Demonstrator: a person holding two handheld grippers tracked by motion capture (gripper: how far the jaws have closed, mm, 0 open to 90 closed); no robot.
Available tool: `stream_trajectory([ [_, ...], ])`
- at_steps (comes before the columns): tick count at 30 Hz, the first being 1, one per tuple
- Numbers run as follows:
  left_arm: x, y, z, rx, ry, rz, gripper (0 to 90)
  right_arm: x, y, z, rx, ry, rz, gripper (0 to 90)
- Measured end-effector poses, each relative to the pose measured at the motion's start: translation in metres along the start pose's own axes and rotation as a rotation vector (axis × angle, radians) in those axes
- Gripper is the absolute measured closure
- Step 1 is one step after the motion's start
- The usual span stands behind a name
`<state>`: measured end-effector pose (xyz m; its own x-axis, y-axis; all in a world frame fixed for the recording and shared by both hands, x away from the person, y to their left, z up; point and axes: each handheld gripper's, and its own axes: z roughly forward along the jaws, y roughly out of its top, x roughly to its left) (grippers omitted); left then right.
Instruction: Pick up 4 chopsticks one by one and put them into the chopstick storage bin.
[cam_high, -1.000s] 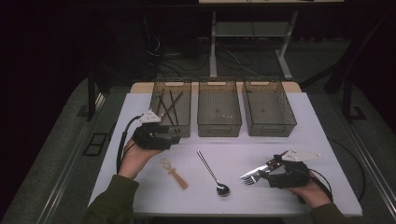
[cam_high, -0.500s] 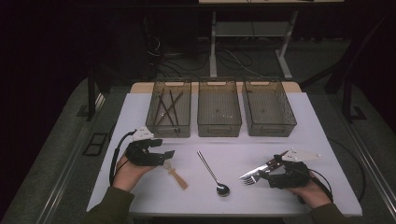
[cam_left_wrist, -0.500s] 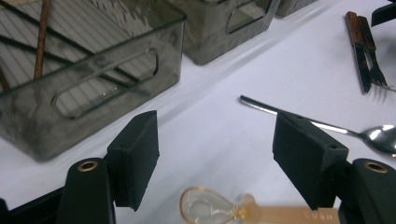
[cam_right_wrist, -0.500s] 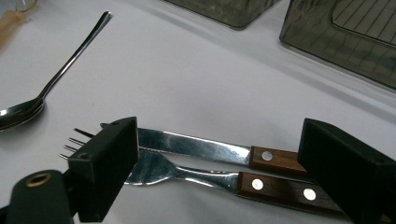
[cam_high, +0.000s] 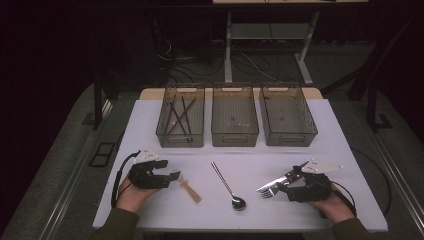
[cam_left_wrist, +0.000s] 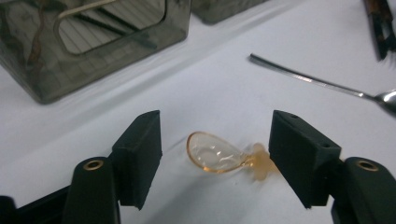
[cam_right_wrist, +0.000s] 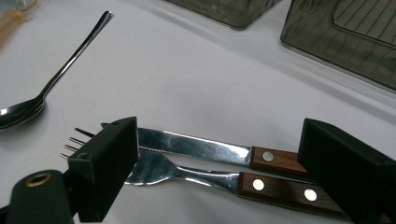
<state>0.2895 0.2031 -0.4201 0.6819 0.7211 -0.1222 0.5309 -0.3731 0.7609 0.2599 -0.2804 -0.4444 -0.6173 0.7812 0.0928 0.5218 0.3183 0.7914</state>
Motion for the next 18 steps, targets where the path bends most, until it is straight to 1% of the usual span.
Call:
stream_trajectory([
  [5,0.004,-0.004,0.005,0.017,-0.008,-0.014,42.9,0.0,0.0,0.001,0.002,0.0,-0.005,12.2],
  [8,0.005,-0.005,0.008,0.042,0.001,-0.005,47.0,0.0,0.0,0.001,0.003,0.0,-0.006,12.3],
  [10,0.007,-0.006,0.01,0.049,0.0,-0.005,50.4,0.0,0.0,0.001,0.006,0.0,-0.006,12.2],
  [12,0.007,-0.006,0.013,0.052,-0.002,-0.012,52.5,0.0,0.0,0.001,0.004,0.0,-0.008,12.3],
  [13,0.008,-0.006,0.015,0.059,-0.003,-0.007,53.7,0.001,0.0,0.001,0.004,0.0,-0.007,12.2],
  [18,0.01,-0.006,0.02,0.077,0.007,-0.007,57.0,0.001,0.0,0.001,0.007,-0.001,-0.007,12.3],
])
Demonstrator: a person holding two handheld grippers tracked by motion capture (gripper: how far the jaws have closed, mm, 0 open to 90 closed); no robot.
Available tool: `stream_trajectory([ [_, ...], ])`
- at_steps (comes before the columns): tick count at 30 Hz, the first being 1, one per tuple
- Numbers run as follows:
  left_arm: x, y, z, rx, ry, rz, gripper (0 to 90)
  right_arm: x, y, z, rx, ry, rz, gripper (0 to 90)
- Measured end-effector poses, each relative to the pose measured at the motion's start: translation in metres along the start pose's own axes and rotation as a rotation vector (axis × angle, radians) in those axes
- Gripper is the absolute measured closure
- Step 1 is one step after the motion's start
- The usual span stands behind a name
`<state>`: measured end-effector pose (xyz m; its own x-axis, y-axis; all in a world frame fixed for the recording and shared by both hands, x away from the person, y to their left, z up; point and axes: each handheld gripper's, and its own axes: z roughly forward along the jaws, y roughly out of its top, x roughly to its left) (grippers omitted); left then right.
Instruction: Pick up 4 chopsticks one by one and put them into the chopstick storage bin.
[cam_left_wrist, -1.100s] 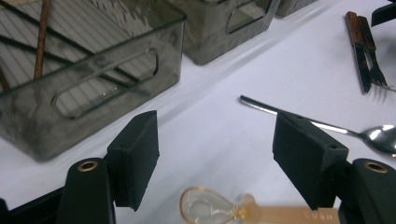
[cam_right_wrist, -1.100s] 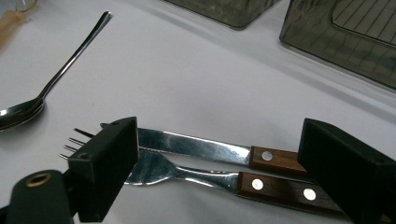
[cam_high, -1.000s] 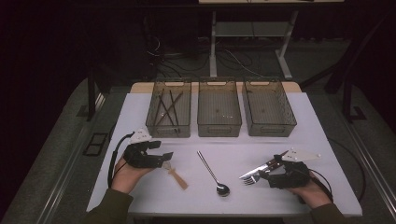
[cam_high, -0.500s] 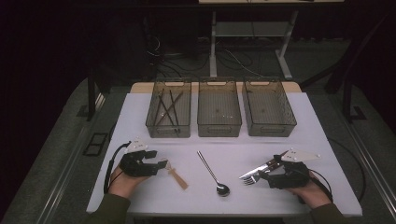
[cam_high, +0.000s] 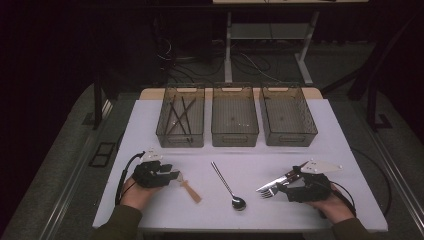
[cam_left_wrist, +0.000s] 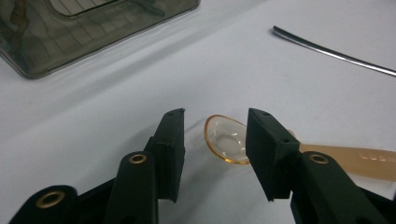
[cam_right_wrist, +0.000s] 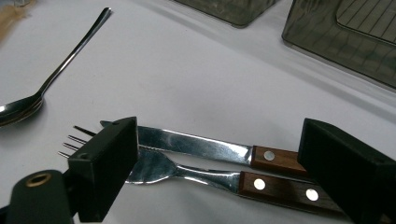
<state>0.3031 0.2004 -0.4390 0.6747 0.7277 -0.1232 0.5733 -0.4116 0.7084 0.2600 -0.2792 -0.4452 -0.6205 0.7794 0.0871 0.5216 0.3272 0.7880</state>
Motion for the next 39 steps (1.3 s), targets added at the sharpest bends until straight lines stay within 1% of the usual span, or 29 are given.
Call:
stream_trajectory([
  [4,0.002,0.0,0.004,0.011,0.002,-0.012,58.7,0.0,0.0,0.0,0.002,0.001,-0.002,12.2],
  [8,0.003,0.0,0.006,0.018,-0.006,-0.02,60.3,0.0,0.0,0.0,0.001,-0.001,-0.001,12.2],
  [12,0.002,0.0,0.008,0.025,-0.02,-0.019,62.9,0.0,0.0,0.0,0.002,0.0,-0.004,12.2],
  [13,0.002,0.001,0.009,0.034,-0.023,-0.014,63.7,0.0,0.0,0.0,0.002,0.0,-0.004,12.3],
  [18,0.002,0.0,0.01,0.034,-0.03,-0.016,67.1,0.0,0.0,0.0,0.003,0.0,-0.006,12.3],
  [22,0.0,0.0,0.011,0.036,-0.038,0.003,69.5,0.001,0.0,0.001,0.006,-0.003,-0.004,12.3],
  [24,0.0,0.0,0.011,0.036,-0.039,0.001,70.3,0.001,0.0,0.001,0.007,-0.005,-0.006,12.3],
  [25,0.001,0.0,0.011,0.033,-0.042,-0.01,70.5,0.001,0.0,0.001,0.008,-0.005,-0.006,12.3],
  [28,0.003,0.0,0.01,0.032,-0.054,-0.021,72.1,0.001,0.0,0.001,0.009,-0.004,-0.006,12.3],
  [30,0.004,0.0,0.01,0.03,-0.059,-0.036,73.2,0.001,0.0,0.001,0.01,-0.003,-0.007,12.2],
  [31,0.003,0.0,0.01,0.026,-0.062,-0.051,73.6,0.001,0.0,0.001,0.009,-0.005,-0.007,12.2],
  [32,0.004,0.0,0.01,0.029,-0.066,-0.052,74.3,0.001,0.0,0.001,0.009,-0.004,-0.007,12.3],
  [35,0.008,-0.001,0.009,0.018,-0.087,-0.084,77.0,0.0,0.0,0.001,0.008,-0.004,-0.007,12.2],
  [38,0.01,-0.002,0.009,0.01,-0.099,-0.097,78.7,0.0,0.0,0.001,0.006,-0.006,-0.003,12.3],
  [39,0.011,-0.002,0.009,0.012,-0.102,-0.096,79.2,0.0,0.0,0.001,0.005,-0.006,0.001,12.3],
])
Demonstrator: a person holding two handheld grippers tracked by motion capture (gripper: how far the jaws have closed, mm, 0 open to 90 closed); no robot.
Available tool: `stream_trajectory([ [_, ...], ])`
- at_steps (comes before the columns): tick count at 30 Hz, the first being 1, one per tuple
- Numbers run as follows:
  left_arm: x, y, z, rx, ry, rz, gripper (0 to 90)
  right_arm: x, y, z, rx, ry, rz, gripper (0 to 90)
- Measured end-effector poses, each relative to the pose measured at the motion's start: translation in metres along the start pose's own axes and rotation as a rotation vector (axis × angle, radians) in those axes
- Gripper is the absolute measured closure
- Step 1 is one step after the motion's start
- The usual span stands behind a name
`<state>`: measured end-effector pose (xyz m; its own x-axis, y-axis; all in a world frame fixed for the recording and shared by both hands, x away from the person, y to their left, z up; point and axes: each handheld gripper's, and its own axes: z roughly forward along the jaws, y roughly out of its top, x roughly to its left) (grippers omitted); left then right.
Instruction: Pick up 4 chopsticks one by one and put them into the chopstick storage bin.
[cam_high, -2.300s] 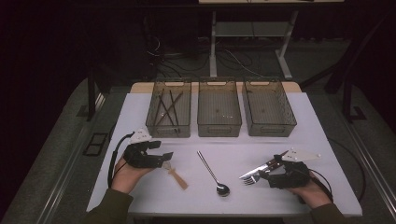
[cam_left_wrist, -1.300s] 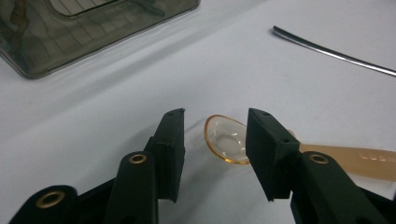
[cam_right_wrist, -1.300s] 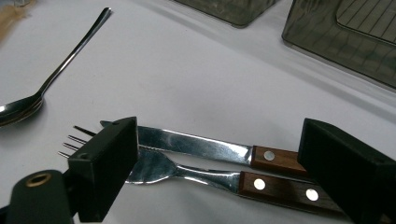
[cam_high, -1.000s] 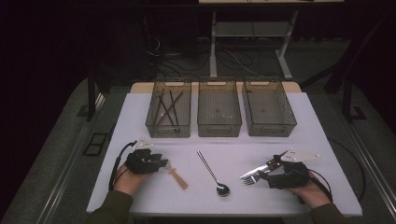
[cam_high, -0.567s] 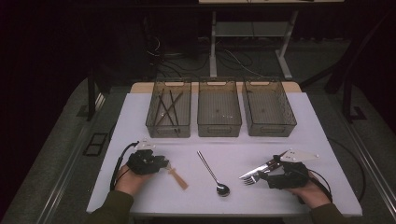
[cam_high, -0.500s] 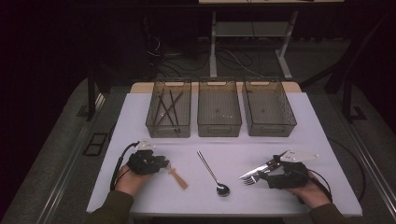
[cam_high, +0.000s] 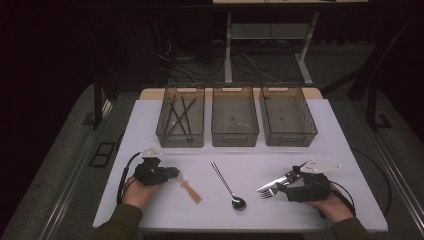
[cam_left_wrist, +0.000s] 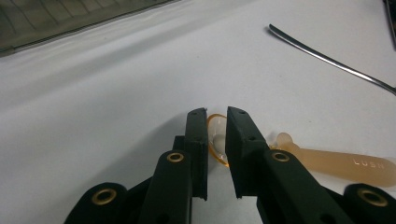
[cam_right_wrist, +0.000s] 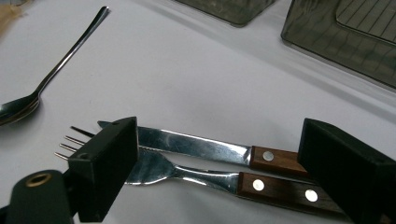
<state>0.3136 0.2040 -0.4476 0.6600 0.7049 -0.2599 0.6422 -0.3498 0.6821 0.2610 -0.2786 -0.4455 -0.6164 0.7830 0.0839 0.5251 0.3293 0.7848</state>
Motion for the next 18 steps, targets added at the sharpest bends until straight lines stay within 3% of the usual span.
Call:
stream_trajectory([
  [12,0.0,0.003,-0.007,-0.04,-0.027,-0.015,83.2,-0.001,0.001,0.001,0.004,0.002,-0.006,12.2],
  [18,-0.004,0.007,-0.014,-0.085,-0.04,0.014,85.2,0.0,0.0,0.0,-0.001,0.003,-0.012,12.3],
])
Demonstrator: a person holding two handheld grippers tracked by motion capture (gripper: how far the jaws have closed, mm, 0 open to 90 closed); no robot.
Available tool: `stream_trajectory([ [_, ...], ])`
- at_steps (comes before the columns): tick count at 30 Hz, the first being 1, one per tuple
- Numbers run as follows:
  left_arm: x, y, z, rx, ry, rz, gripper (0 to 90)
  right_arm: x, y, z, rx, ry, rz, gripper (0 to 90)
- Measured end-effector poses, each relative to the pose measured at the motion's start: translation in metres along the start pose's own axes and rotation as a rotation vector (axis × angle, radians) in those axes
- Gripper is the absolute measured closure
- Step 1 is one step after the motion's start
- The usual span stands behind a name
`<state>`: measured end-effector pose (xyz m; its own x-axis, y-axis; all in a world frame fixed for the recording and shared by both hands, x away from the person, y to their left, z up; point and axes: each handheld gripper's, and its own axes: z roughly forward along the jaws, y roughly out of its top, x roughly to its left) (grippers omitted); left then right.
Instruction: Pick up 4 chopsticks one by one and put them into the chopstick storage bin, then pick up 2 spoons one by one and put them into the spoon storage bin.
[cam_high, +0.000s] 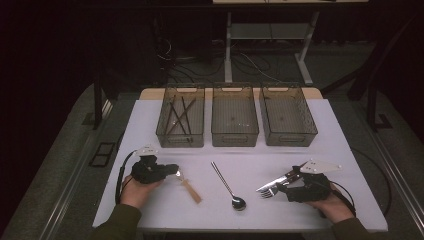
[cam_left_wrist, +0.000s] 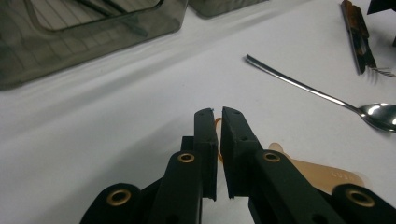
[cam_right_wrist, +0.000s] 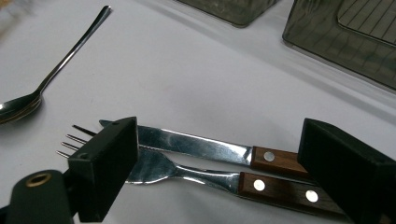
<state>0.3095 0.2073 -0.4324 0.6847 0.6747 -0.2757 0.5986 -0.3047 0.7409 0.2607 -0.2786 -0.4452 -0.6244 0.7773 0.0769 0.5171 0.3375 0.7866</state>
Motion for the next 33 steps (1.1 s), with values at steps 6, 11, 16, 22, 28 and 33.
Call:
stream_trajectory([
  [6,-0.003,0.003,-0.005,-0.041,-0.018,0.002,85.5,0.0,0.0,-0.001,0.0,-0.001,0.002,12.3],
  [11,-0.004,0.005,-0.009,-0.061,-0.029,0.006,85.6,0.001,0.0,-0.001,0.002,0.0,0.001,12.3],
  [16,-0.006,0.007,-0.013,-0.09,-0.026,0.018,85.7,0.0,0.0,0.0,0.001,-0.001,0.001,12.2],
  [22,-0.009,0.012,-0.018,-0.13,-0.023,0.034,85.7,0.0,0.0,0.0,0.001,0.0,0.0,12.3],
  [28,-0.014,0.016,-0.021,-0.148,-0.021,0.054,85.6,0.0,0.0,0.0,-0.001,0.002,0.004,12.3],
  [33,-0.018,0.022,-0.023,-0.17,-0.022,0.071,85.7,0.0,0.0,-0.001,-0.001,0.003,0.005,12.2],
])
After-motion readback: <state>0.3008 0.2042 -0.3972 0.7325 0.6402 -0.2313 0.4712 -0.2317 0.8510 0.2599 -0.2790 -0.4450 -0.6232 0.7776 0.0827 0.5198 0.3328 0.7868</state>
